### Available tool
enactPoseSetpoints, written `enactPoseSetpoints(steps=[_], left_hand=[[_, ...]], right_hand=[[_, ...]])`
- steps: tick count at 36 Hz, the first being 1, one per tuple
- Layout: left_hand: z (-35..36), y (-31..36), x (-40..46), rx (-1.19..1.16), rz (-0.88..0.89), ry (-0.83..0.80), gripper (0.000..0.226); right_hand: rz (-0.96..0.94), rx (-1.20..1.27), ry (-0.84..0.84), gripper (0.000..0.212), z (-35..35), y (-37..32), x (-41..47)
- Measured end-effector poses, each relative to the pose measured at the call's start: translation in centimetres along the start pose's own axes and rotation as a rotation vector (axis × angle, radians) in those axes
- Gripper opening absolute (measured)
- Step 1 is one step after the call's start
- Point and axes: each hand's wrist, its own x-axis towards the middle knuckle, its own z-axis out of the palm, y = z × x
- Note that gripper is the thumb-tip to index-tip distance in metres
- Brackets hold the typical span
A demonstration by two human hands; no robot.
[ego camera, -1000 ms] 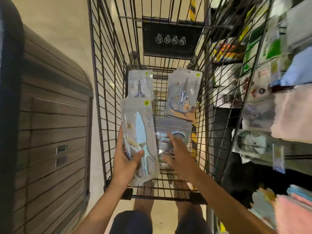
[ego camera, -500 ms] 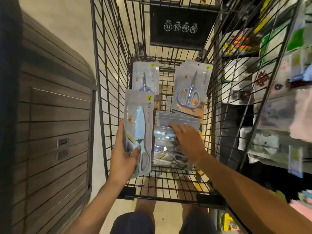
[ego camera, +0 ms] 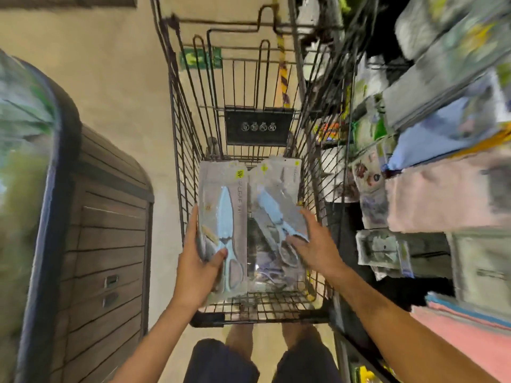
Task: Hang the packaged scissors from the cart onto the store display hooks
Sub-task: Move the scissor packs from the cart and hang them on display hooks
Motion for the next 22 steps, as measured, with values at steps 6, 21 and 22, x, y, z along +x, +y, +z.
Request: enactPoseSetpoints(steps=[6,21,22], left_hand=[[-2.3,7.0,-2.0,0.019,0.162,-0.026,0.102],[-1.2,15.5,-11.7,0.015,0.440,-0.246,0.100],[-0.8,15.9,-12.5,0.009,0.459,-0.267,0.100]], right_hand=[[-0.024,0.329,0.262,0.081,-5.5,-6.1,-7.7],[-0.138,0.697,0.661,0.074,-9.3,-6.7,-27.8],[-0.148,0.702,0.690,0.074,-9.3,-6.4,-29.0]])
